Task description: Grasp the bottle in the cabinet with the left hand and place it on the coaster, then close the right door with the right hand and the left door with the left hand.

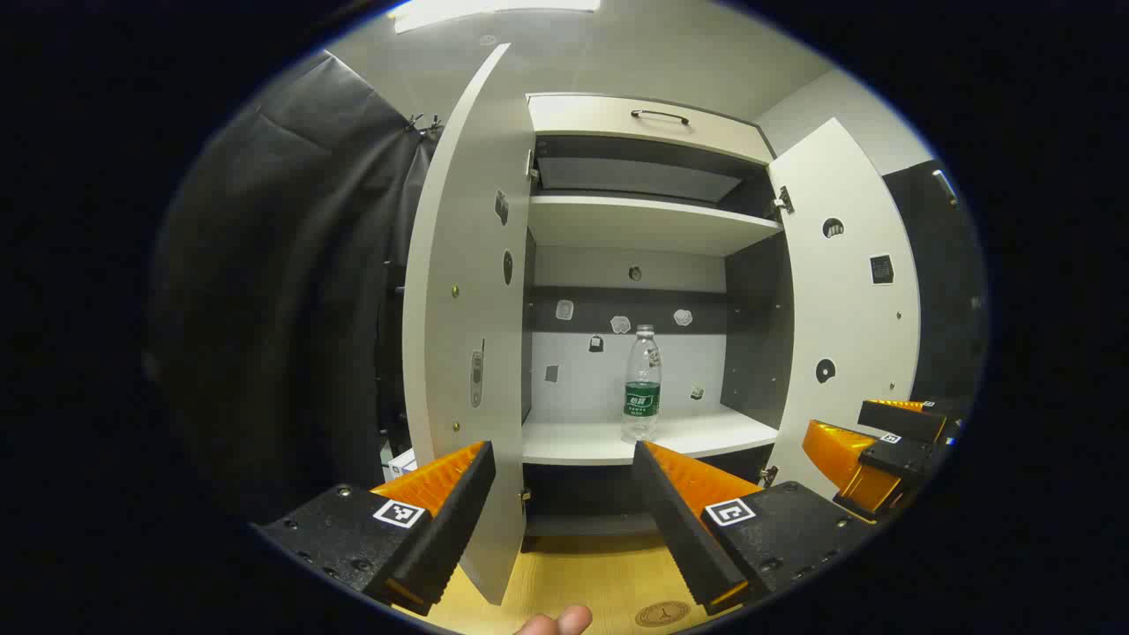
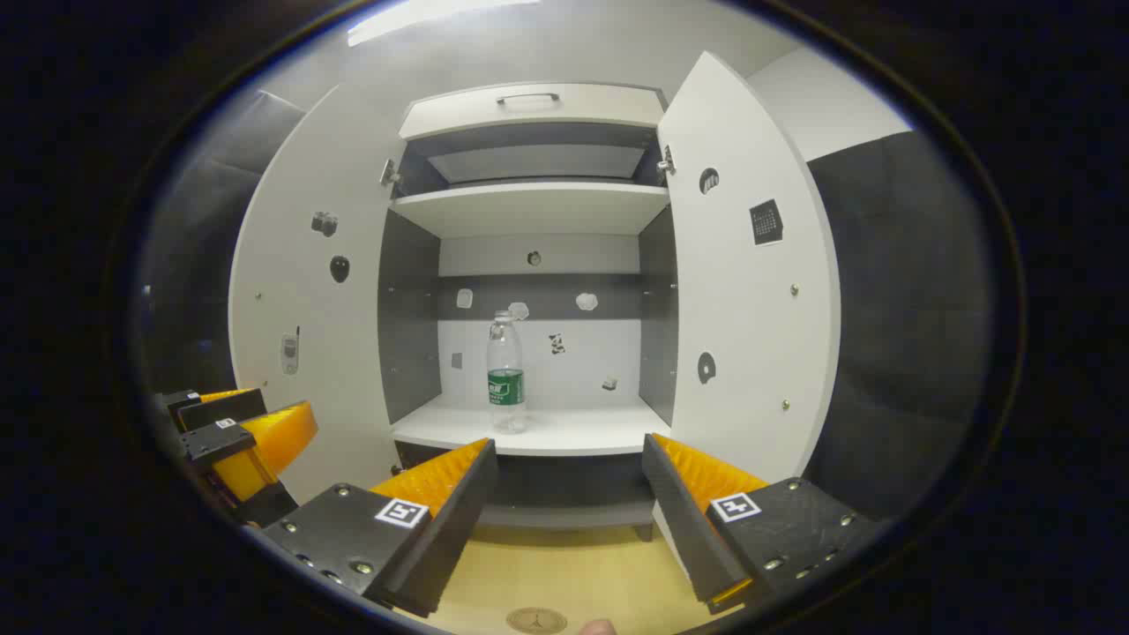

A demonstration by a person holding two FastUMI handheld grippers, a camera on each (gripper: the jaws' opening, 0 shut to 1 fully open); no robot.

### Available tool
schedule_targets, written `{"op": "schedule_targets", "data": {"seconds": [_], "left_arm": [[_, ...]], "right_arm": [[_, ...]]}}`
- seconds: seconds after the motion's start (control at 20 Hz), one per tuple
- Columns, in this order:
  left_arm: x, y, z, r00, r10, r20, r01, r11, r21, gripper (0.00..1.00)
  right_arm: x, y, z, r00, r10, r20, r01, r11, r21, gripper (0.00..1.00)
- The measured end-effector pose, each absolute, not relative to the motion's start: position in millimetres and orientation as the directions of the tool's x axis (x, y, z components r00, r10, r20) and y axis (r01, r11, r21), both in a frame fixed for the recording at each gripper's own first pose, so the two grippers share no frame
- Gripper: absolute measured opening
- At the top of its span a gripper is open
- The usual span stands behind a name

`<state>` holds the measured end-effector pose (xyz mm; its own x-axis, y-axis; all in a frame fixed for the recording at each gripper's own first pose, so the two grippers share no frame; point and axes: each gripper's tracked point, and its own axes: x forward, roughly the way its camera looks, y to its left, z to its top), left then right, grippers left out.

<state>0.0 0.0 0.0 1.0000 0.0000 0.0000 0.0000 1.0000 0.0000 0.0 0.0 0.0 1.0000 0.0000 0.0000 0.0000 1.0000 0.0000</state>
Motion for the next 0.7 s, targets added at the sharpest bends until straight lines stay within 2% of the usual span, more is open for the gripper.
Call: {"op": "schedule_targets", "data": {"seconds": [0.2,0.25,0.3,0.5,0.55,0.7], "left_arm": [[4,-1,-3,1.0,0.004,-0.009,-0.004,1.0,0.011,1.0],[5,-1,-4,1.0,0.003,-0.009,-0.003,1.0,0.012,0.99],[6,-1,-5,1.0,0.002,-0.011,-0.002,1.0,0.013,1.0],[10,-2,-8,1.0,0.003,-0.015,-0.003,1.0,0.004,1.0],[12,-2,-8,1.0,0.004,-0.015,-0.004,1.0,0.003,1.0],[16,-6,-7,1.0,-0.001,-0.01,0.002,1.0,0.017,0.99]], "right_arm": [[3,0,0,1.0,0.005,0.0,-0.005,1.0,-0.005,1.0],[4,1,1,1.0,0.01,0.004,-0.01,1.0,-0.004,0.97],[5,0,1,1.0,0.01,0.003,-0.01,1.0,-0.001,1.0],[9,-2,-2,1.0,0.014,-0.007,-0.014,1.0,0.004,1.0],[10,-2,-4,1.0,0.015,-0.013,-0.015,1.0,0.003,0.97],[15,-4,-2,1.0,0.016,-0.012,-0.016,1.0,0.009,1.0]]}}
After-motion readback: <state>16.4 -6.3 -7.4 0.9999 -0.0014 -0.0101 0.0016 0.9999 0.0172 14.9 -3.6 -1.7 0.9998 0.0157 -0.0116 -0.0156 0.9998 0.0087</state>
